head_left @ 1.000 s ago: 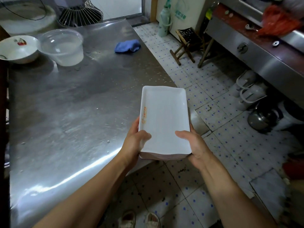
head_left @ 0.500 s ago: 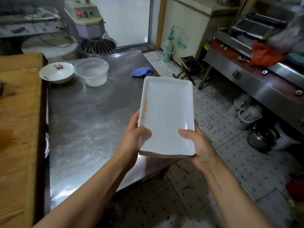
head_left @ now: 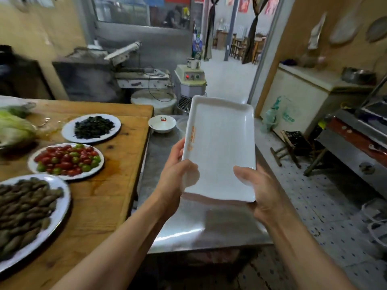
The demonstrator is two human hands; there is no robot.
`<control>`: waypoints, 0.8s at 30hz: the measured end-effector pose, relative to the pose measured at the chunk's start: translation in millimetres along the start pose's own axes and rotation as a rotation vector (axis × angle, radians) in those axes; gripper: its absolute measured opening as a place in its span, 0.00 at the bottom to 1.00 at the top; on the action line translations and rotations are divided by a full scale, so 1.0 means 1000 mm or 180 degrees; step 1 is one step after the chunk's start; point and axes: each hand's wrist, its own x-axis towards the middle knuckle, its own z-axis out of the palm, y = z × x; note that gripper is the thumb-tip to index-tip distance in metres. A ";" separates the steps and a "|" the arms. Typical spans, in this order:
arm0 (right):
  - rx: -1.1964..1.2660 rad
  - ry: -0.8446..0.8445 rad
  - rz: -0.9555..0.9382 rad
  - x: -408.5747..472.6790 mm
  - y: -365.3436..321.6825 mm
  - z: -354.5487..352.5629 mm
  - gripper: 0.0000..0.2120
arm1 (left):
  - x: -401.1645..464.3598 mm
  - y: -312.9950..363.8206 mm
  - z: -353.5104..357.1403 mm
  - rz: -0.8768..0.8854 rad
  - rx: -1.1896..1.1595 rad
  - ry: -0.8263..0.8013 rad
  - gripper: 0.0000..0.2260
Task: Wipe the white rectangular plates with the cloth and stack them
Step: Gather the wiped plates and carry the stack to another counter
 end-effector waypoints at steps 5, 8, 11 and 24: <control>-0.0033 -0.0698 -0.0050 0.002 -0.008 0.036 0.19 | -0.046 0.018 -0.022 0.0261 -0.0156 0.0547 0.32; -0.0064 -0.1217 -0.0009 -0.002 -0.007 0.066 0.22 | -0.078 0.026 -0.040 0.0429 -0.0282 0.0970 0.30; -0.0138 -0.1729 0.0104 -0.011 -0.005 0.103 0.26 | -0.111 0.034 -0.064 0.0607 -0.0276 0.1418 0.26; -0.0236 -0.3500 0.0475 -0.091 0.050 0.314 0.31 | -0.280 0.062 -0.192 0.1290 -0.0510 0.2962 0.28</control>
